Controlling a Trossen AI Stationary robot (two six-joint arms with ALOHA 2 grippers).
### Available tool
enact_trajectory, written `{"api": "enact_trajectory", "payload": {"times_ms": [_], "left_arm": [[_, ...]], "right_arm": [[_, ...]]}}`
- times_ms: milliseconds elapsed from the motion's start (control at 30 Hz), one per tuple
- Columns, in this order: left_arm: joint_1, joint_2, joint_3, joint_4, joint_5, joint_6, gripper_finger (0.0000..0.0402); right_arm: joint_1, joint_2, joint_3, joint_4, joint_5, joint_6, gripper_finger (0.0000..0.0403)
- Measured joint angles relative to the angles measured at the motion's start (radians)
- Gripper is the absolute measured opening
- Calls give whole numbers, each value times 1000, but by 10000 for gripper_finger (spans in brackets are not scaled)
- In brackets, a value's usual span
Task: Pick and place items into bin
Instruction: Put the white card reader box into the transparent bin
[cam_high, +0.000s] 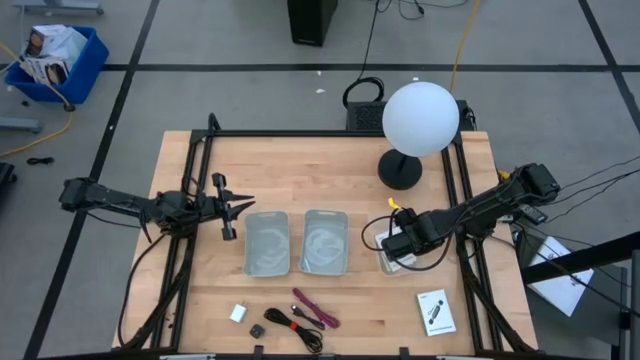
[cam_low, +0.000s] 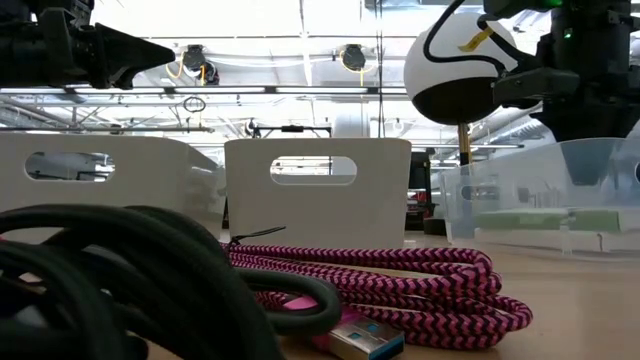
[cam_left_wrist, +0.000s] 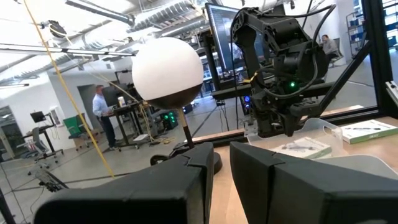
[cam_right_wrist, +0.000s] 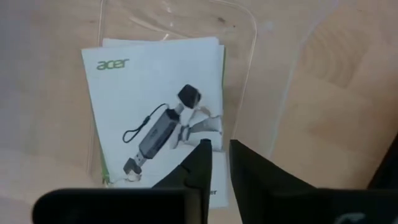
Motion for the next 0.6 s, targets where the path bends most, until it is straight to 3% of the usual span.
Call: {"api": "enact_trajectory", "payload": {"times_ms": [367,600], "left_arm": [[0,0,0,0,0,0,63],[0,0,0,0,0,0,63]], "right_arm": [[0,-23,0,-12,28,-67,121],[0,-144,0,-33,15,-69,184]]}}
